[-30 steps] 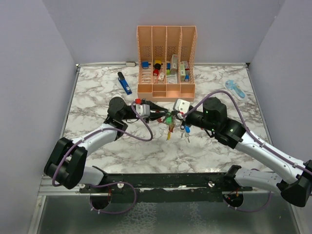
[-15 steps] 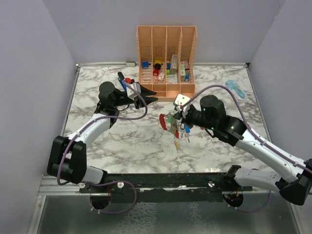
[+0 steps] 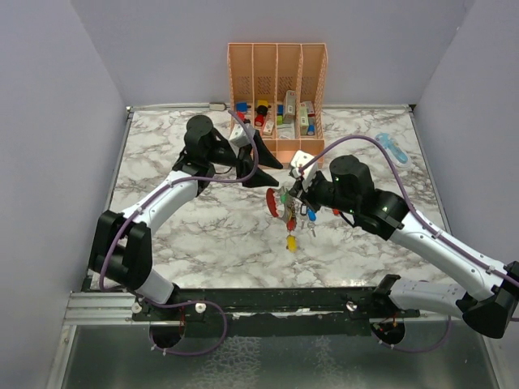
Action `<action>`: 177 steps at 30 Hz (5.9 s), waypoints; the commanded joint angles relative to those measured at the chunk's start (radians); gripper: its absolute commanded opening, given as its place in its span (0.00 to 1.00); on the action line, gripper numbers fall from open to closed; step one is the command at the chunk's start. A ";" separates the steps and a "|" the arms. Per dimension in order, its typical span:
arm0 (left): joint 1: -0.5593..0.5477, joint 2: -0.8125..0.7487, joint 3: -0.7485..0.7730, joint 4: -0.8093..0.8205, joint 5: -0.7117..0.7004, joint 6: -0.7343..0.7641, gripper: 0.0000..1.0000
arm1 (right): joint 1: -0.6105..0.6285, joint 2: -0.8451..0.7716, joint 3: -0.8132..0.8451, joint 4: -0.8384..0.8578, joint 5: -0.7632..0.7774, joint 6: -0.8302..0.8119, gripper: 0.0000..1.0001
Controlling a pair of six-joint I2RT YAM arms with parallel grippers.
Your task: Put the keys on the keyring
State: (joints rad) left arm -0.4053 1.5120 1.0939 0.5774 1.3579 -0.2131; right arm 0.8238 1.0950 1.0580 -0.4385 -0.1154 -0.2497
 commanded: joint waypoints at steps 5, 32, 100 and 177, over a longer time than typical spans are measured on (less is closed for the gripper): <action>-0.024 0.062 0.086 -0.138 0.142 -0.103 0.56 | 0.004 -0.001 0.046 0.021 0.029 -0.007 0.01; -0.062 0.213 0.155 0.073 0.203 -0.425 0.27 | 0.012 0.011 0.056 0.022 0.008 -0.049 0.01; -0.066 0.395 0.196 1.075 0.312 -1.667 0.00 | 0.101 -0.133 -0.056 0.247 0.095 -0.124 0.01; -0.026 0.413 0.228 1.205 0.325 -1.726 0.08 | 0.106 -0.122 -0.009 0.303 0.313 0.272 0.01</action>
State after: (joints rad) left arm -0.4458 1.9205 1.3018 1.5341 1.5555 -1.9659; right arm 0.9287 0.9855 0.9977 -0.2382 0.1276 -0.0013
